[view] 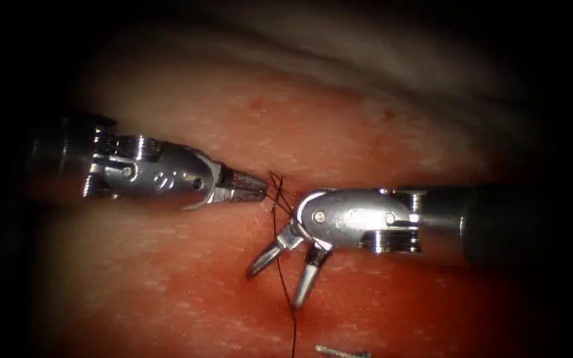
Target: Wound Closure
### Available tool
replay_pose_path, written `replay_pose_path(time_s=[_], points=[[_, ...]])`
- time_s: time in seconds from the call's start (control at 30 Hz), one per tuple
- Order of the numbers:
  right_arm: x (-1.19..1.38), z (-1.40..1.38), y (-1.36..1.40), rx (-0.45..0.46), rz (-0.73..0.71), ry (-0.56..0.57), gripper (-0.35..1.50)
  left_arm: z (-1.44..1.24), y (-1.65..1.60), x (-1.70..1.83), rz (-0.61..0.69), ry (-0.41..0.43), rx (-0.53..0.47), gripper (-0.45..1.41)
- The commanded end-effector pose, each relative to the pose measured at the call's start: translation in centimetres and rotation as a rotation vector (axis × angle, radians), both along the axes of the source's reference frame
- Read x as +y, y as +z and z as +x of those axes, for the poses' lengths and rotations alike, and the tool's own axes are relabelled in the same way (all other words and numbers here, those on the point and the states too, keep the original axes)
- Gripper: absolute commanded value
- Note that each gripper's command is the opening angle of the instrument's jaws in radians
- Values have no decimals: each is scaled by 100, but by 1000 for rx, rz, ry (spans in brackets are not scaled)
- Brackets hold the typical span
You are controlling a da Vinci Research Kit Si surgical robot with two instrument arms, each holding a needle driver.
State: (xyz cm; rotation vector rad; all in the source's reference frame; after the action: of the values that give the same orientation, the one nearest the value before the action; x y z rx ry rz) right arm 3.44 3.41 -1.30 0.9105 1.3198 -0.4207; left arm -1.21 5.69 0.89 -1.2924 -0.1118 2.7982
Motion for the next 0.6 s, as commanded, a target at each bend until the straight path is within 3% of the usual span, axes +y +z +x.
replay_pose_path(time_s=[0.03, 0.07, 0.13, 0.37, 0.6], points=[[-4, 12, 3, 0, 1, -2, 39, -4, 6, -5, 1, 1, -1, -35], [-6, 12, 2, -1, 0, 0, 32, -4, 6, -5, 1, 1, -1, -35], [-7, 13, 2, -6, 8, -32, -35, -2, 6, -5, 0, 0, 1, -35], [13, 5, 9, -52, -2, 22, -35, 1, 5, -7, -3, -1, 4, -35], [64, -16, 4, -110, 189, 271, -35, 20, 4, -28, -6, 1, 16, -35]])
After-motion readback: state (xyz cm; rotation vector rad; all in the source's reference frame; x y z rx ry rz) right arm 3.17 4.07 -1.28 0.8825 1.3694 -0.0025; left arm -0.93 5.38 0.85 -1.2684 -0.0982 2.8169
